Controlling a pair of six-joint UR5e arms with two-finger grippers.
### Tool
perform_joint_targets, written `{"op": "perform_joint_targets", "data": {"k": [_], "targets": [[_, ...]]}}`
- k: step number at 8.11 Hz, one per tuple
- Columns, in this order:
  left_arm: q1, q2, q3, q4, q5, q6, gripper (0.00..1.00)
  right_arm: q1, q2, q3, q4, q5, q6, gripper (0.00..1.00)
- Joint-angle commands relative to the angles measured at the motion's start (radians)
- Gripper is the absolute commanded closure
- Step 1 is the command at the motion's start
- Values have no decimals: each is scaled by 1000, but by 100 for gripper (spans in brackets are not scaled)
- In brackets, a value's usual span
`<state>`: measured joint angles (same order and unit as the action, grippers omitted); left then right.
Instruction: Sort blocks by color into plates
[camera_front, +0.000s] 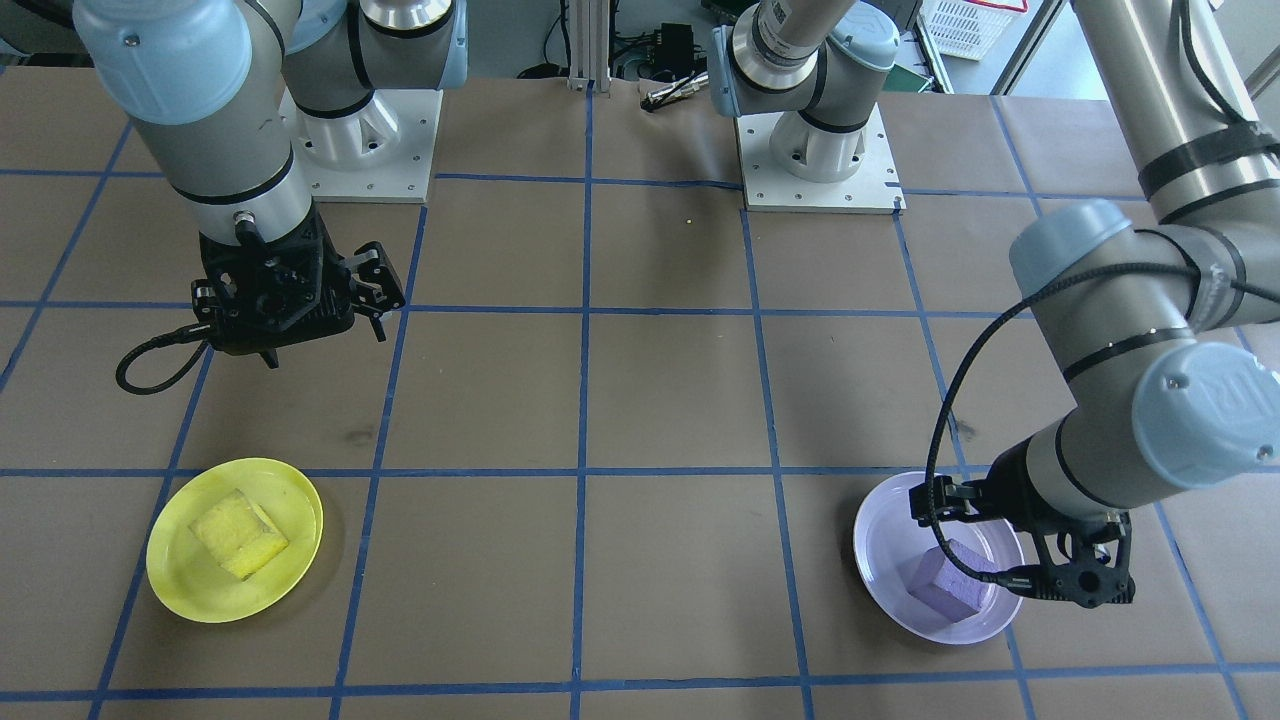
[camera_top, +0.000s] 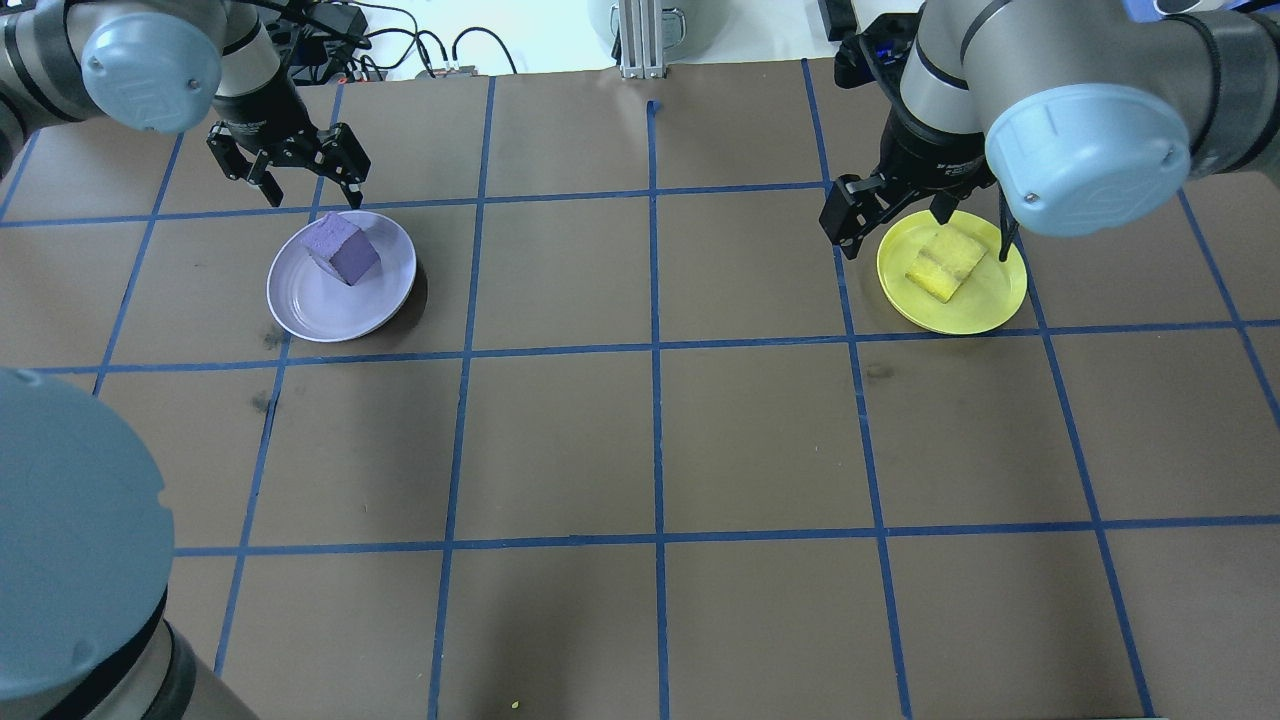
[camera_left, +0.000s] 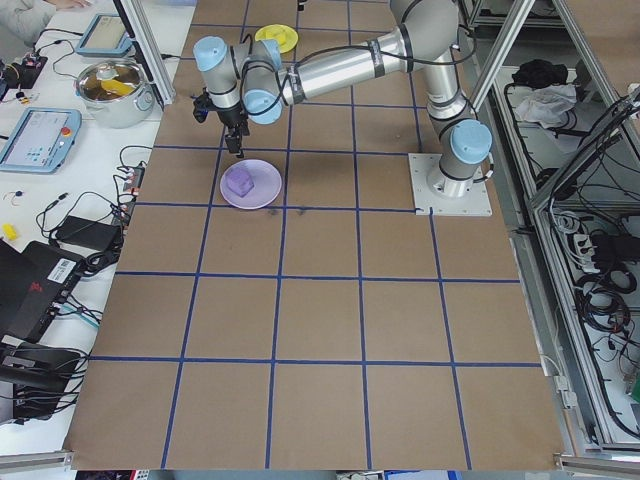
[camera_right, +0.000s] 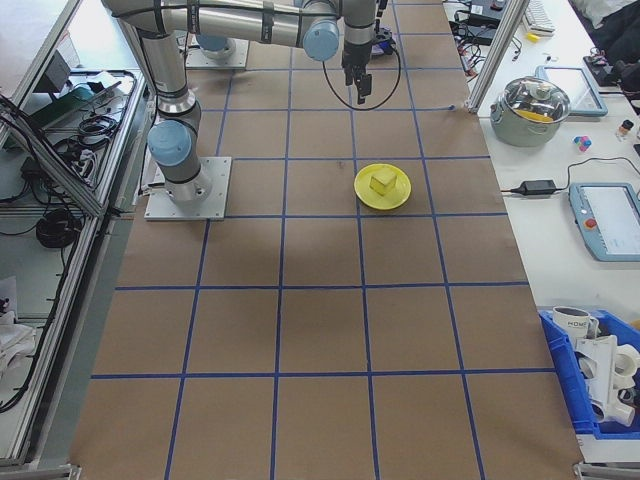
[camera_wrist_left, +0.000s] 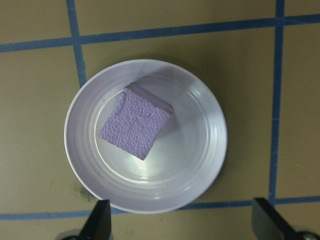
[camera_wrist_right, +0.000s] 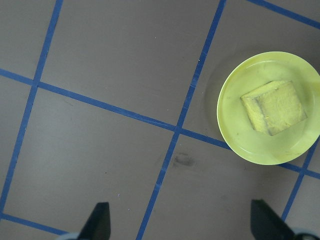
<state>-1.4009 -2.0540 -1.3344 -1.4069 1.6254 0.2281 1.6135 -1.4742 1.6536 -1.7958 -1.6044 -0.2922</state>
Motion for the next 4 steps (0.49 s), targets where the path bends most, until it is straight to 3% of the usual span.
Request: {"op": "perform_joint_targets", "data": {"k": [1,4], "targets": [[-100,148,-3,-105,2,-143,0,0,0,0,1,-2,-2,0],[-200,334,-37,-156,2,-260,0,0,0,0,3,-2,-1,0]]}}
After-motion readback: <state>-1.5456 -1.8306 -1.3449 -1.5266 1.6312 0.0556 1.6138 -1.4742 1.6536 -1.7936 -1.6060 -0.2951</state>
